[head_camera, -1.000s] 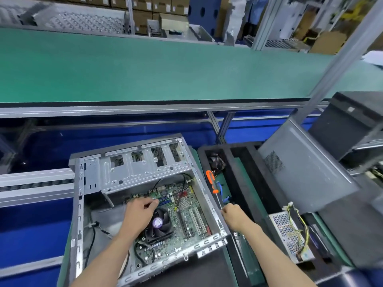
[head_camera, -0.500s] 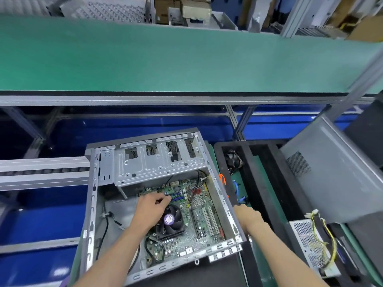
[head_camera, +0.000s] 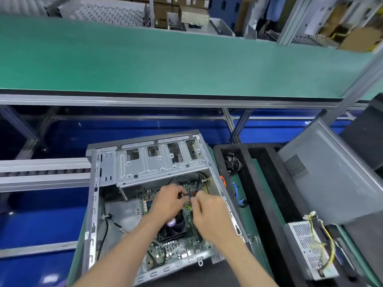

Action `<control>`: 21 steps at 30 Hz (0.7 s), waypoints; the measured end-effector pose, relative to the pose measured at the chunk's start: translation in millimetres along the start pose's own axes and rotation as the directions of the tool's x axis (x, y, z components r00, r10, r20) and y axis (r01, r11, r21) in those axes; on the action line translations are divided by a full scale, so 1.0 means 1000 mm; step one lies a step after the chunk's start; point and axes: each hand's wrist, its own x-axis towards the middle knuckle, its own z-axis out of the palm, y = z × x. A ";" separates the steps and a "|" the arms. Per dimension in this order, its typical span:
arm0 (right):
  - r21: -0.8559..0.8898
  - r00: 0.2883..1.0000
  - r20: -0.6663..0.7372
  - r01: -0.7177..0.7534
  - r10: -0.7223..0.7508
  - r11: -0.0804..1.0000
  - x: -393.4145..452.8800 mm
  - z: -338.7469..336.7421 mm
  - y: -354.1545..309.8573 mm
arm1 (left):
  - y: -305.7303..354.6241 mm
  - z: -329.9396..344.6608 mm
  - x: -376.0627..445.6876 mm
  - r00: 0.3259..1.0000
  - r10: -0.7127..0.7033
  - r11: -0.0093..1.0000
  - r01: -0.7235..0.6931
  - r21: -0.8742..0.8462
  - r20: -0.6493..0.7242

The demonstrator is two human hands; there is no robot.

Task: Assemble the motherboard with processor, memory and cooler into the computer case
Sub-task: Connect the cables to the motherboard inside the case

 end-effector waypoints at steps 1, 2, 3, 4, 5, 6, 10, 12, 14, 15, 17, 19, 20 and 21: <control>-0.049 0.984 0.152 -0.091 0.097 0.995 0.001 0.013 0.000 | -0.002 0.000 0.002 1.000 -0.009 1.000 0.009 -0.027 0.008; -0.108 0.937 0.278 -0.189 0.213 0.976 0.004 0.022 0.000 | -0.003 0.000 0.003 1.000 -0.017 0.998 0.017 -0.063 0.009; -0.143 0.884 0.353 -0.275 0.308 0.951 0.010 0.027 0.002 | -0.005 0.000 0.004 1.000 -0.024 0.995 0.025 -0.097 0.014; -0.138 0.848 0.373 -0.351 0.377 0.926 0.016 0.031 0.005 | -0.007 0.000 0.004 0.999 -0.028 0.990 0.030 -0.137 0.017; -0.112 0.831 0.355 -0.416 0.428 0.902 0.024 0.033 0.008 | -0.009 0.000 0.004 0.999 -0.033 0.984 0.036 -0.176 0.020; -0.086 0.821 0.322 -0.470 0.471 0.879 0.032 0.035 0.012 | -0.010 0.000 0.006 0.999 -0.036 0.977 0.038 -0.211 0.015; 0.082 0.758 0.282 -0.630 0.588 0.772 0.050 0.049 0.021 | -0.019 0.001 0.008 0.999 -0.039 0.940 0.045 -0.339 0.023; 0.119 0.736 0.298 -0.661 0.608 0.741 0.054 0.056 0.022 | -0.022 -0.001 0.008 0.997 -0.035 0.917 0.061 -0.394 0.071; 0.088 0.728 0.288 -0.667 0.623 0.740 0.056 0.061 0.025 | -0.025 -0.004 0.008 0.993 -0.055 0.912 0.091 -0.399 0.100; 0.083 0.721 0.278 -0.676 0.634 0.732 0.057 0.062 0.026 | -0.026 -0.006 0.008 0.992 -0.084 0.916 0.115 -0.384 0.098; 0.069 0.703 0.263 -0.697 0.661 0.714 0.057 0.063 0.028 | -0.031 -0.010 0.006 0.986 -0.151 0.924 0.164 -0.347 0.065; 0.033 0.710 0.238 -0.688 0.662 0.725 0.057 0.063 0.030 | -0.036 -0.016 0.001 0.982 -0.189 0.932 0.181 -0.314 0.002; 0.032 0.716 0.225 -0.683 0.661 0.730 0.057 0.063 0.031 | -0.037 -0.019 -0.003 0.980 -0.198 0.931 0.182 -0.318 -0.016; 0.044 0.719 0.216 -0.683 0.661 0.729 0.057 0.063 0.031 | -0.037 -0.021 -0.006 0.979 -0.203 0.923 0.183 -0.338 -0.022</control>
